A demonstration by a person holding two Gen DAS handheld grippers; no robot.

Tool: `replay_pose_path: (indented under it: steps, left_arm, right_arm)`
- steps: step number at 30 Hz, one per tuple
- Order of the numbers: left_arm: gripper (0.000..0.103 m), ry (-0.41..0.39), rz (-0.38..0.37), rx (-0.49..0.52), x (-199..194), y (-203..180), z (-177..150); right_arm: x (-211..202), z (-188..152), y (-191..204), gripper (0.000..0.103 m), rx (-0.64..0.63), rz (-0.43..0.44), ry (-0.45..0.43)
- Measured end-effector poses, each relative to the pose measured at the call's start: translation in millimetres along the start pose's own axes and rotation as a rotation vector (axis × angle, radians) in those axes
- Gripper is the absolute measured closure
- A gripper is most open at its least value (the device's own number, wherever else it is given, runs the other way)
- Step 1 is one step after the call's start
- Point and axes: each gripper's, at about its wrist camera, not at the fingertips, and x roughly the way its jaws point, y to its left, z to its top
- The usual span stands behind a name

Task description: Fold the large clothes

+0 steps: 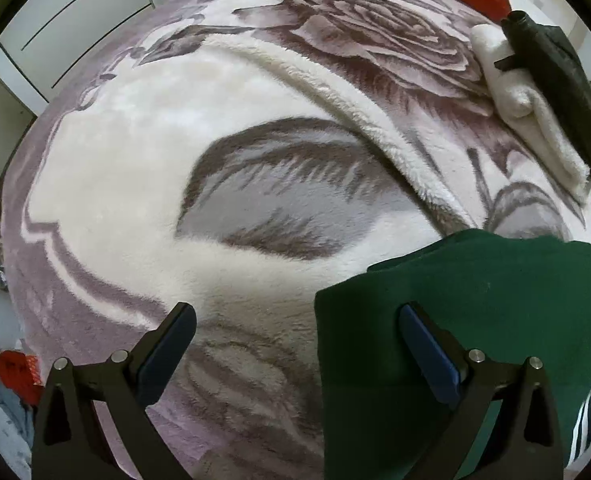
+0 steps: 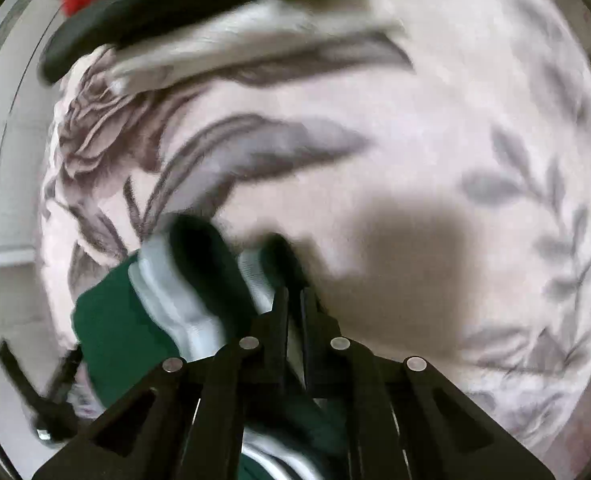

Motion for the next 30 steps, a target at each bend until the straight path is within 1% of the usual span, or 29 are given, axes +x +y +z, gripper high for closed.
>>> replay_pose_path:
  steps: [1,3,4,5,6,7,8,9,11,12,13,15,16,18,20,21,22,24,26,28,30]
  left_arm:
    - [0.000,-0.002,-0.003,-0.004,-2.9,1.8,-1.5]
    - [0.000,-0.015,0.004,-0.016,-14.3,7.1,-6.2]
    - [0.000,-0.025,0.003,-0.021,-19.9,9.1,-9.6]
    - [0.000,-0.035,0.003,-0.023,-25.8,10.8,-13.5]
    - [0.000,-0.047,0.012,-0.023,-33.8,12.5,-18.6]
    - [0.000,-0.061,0.022,-0.026,-42.5,14.3,-25.2]
    - [0.000,-0.070,0.026,-0.034,-50.4,15.8,-33.4]
    - [0.000,-0.068,0.028,-0.041,-54.8,16.8,-40.3]
    - [0.000,-0.053,0.029,-0.056,-57.8,17.0,-52.5]
    - [0.000,-0.040,0.018,-0.069,-58.3,15.4,-62.9]
    - [0.000,-0.031,0.013,-0.072,-57.3,12.7,-69.1]
    - [0.000,-0.005,0.010,-0.057,-52.3,2.9,-81.3]
    - [0.000,0.012,0.014,-0.040,-47.7,-4.3,-88.0]
    - [0.000,0.024,0.017,-0.016,-41.8,-14.5,-97.7]
    - [0.000,0.010,-0.022,-0.026,-42.5,-18.3,-98.7]
    - [0.000,0.004,-0.039,-0.028,-43.1,-20.8,-97.6]
    - [0.000,0.002,-0.045,-0.024,-42.9,-23.5,-96.7]
    - [0.000,0.002,-0.038,-0.007,-41.9,-29.7,-94.4]
    - [0.000,-0.001,-0.021,0.016,-42.0,-34.1,-91.0]
    - [0.000,-0.013,-0.011,0.025,-45.8,-31.8,-87.0]
    - [0.000,-0.027,-0.002,0.022,-48.5,-28.6,-83.5]
  right_arm:
    - [-8.9,-5.6,-7.1,0.096,0.009,0.067,0.028]
    - [-31.7,-22.1,-10.0,0.092,-0.031,0.102,0.061]
    - [-46.5,-35.5,-11.2,0.077,-0.055,0.120,0.060]
    - [-56.1,-47.1,-11.7,0.048,-0.069,0.140,0.058]
    - [-63.0,-60.6,-11.9,0.036,-0.084,0.159,0.060]
    - [-64.9,-77.2,-14.4,0.029,-0.094,0.163,0.077]
    - [-64.4,-91.5,-20.0,0.029,-0.101,0.157,0.100]
    - [-52.2,-103.8,-21.9,0.029,-0.111,0.140,0.142]
    - [-26.4,-120.9,-29.5,0.030,-0.112,0.067,0.193]
    - [-16.5,-127.1,-30.4,0.036,-0.117,0.055,0.196]
    - [-10.2,-133.0,-28.8,0.079,-0.140,0.039,0.183]
    - [-6.1,-143.7,-19.7,0.092,-0.179,-0.010,0.139]
    - [-14.8,-148.2,-16.8,0.096,-0.180,-0.018,0.100]
    - [-39.6,-155.7,-19.5,0.096,-0.141,0.009,0.027]
    - [-63.5,-160.7,-28.1,0.097,-0.095,0.016,-0.043]
    - [-71.2,-160.2,-33.7,0.097,-0.079,0.004,-0.068]
    - [-64.9,-158.8,-40.0,0.097,-0.071,-0.032,-0.063]
    - [-35.7,-154.5,-53.8,0.097,-0.045,-0.076,0.002]
    - [-8.1,-142.4,-54.1,0.095,-0.058,-0.075,0.112]
    - [-13.4,-128.3,-48.1,0.091,-0.052,-0.045,0.157]
    - [-35.8,-117.3,-41.6,0.088,-0.053,0.013,0.138]
